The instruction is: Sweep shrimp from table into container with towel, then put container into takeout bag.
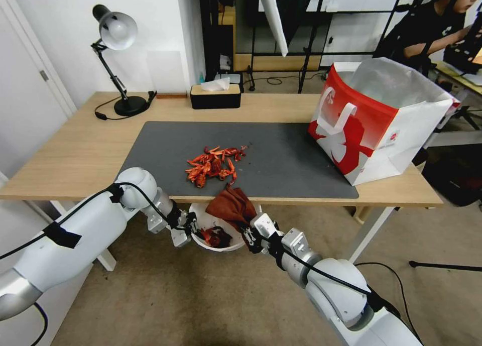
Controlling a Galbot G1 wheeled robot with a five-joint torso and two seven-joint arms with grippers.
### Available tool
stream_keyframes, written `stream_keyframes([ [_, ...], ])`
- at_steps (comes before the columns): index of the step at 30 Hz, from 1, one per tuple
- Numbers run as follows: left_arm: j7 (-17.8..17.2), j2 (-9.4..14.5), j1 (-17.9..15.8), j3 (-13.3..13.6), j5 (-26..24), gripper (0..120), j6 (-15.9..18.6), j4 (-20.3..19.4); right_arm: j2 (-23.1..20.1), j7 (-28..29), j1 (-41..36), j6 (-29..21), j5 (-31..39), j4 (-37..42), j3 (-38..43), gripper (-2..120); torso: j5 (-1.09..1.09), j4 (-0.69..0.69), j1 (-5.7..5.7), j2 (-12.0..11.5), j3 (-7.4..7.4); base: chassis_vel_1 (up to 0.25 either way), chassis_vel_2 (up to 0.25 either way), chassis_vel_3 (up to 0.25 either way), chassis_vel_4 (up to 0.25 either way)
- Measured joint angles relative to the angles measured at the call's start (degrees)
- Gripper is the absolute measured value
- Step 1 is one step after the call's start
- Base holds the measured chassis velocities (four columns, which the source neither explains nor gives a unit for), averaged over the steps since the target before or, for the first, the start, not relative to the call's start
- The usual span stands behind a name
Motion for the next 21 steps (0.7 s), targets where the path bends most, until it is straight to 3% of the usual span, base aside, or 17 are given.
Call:
stream_keyframes([
  [12,0.1,0.7,1.5,-1.1,0.3,0,-0.1,-0.6,0.2,0.6,1.9,0.6,4.1,2.4,2.0,5,0.0,0.01,0.0,0.0,0.0,0.0,0.0,0.0,0.0],
  [21,0.2,1.8,3.7,-3.1,0.4,0,-0.3,-1.6,0.3,4.5,8.0,4.5,15.6,0.3,5.5,5,0.0,0.0,0.0,0.0,0.0,0.0,0.0,0.0,0.0],
])
